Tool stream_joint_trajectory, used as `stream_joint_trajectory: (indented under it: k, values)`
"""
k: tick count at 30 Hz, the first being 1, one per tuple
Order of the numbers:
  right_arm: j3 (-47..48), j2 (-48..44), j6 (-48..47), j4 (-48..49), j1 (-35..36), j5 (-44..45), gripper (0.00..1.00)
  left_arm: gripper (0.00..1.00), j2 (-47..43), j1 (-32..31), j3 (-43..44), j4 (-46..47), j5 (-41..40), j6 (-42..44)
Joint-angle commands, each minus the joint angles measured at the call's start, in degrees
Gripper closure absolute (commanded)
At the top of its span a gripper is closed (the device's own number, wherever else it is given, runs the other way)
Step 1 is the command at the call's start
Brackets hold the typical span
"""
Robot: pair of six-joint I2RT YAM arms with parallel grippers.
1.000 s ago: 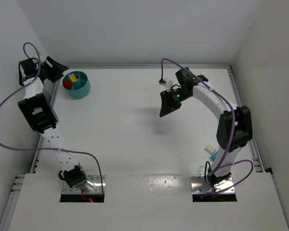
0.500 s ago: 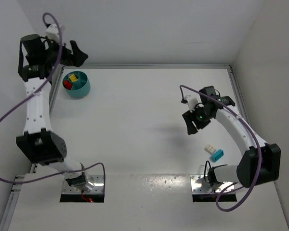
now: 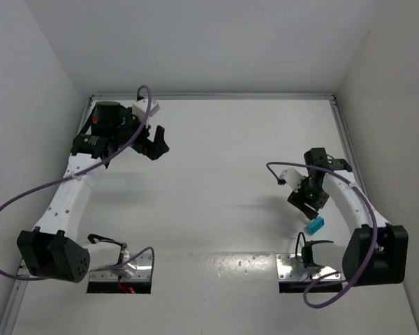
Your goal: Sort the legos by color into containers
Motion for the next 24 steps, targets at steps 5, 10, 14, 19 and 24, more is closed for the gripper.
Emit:
stream_joint_trajectory:
  k: [5, 10, 14, 19, 24]
  values:
    - [0.67, 9.9, -7.0, 0.59, -1.15, 1.28, 0.4, 0.0, -7.84, -1.41, -5.92, 2.83, -1.11, 1.01]
    - [1.2, 14.65, -4.98, 3.39, -1.15, 0.66, 0.4, 0.0, -9.08, -0.36, -9.01, 3.45, -0.41, 1.01]
    - [3.12, 19.74, -2.7, 3.4, -1.67, -1.88, 0.4, 0.0, -9.08, 0.17, -9.62, 3.97, 0.39, 0.48]
    - [3.75, 23.61, -0.85, 4.45, -1.67, -3.12, 0.4, 0.0, -9.08, 1.23, -11.37, 5.64, -0.13, -0.13]
    - [2.52, 26.51, -0.84, 6.73, -1.67, -1.37, 0.4, 0.0, -9.08, 1.75, -11.38, 7.31, -1.71, -3.28]
